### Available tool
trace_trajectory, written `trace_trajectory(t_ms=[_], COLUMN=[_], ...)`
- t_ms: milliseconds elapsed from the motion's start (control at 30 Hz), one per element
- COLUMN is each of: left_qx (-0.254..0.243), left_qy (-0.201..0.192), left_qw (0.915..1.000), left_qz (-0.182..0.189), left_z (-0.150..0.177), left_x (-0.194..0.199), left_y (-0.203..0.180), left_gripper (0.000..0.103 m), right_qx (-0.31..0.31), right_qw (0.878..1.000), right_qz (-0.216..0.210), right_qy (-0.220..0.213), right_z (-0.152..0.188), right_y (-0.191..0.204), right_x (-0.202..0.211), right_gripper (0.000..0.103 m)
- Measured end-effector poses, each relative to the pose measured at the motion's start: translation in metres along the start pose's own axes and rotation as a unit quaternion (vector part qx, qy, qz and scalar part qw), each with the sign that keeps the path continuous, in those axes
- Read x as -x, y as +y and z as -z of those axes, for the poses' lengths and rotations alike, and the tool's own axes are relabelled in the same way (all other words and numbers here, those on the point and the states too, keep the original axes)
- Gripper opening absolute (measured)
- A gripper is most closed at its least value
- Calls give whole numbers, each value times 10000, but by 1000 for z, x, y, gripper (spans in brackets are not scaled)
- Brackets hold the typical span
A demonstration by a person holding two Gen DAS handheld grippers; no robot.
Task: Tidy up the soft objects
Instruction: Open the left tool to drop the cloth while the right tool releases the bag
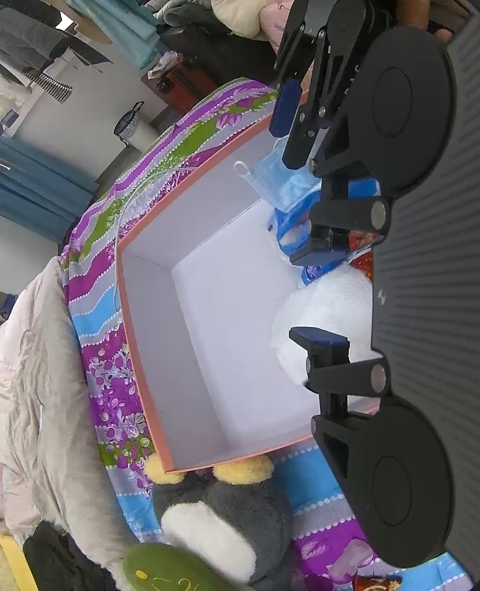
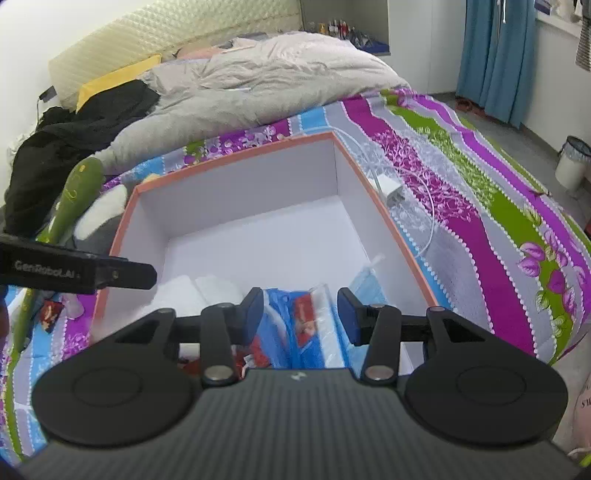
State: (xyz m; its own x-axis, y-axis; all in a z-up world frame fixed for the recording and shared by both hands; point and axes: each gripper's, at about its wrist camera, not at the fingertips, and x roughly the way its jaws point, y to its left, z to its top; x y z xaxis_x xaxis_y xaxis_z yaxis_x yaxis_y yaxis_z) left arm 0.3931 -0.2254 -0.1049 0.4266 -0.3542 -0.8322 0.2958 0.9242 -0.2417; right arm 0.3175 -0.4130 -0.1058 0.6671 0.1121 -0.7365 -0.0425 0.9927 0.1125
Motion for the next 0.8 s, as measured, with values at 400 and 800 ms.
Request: trace_trajectory(t_ms=[400,800], left_qx=[-319,-655], left_qy=[-765,-1525], left_qw=[9965,9860], left_qz=[-114,-142], left_z=[41,109], left_x=[58,125], left_y=[-2,0], left_gripper=[42,42], right_qx=[186,426], right_qw=[9980,9877], right_qz=[-140,-456], right_qy=[-592,-1434], right_z=[29,71], right_y=[25,60], right_x=[33,93], right_gripper=[47,47])
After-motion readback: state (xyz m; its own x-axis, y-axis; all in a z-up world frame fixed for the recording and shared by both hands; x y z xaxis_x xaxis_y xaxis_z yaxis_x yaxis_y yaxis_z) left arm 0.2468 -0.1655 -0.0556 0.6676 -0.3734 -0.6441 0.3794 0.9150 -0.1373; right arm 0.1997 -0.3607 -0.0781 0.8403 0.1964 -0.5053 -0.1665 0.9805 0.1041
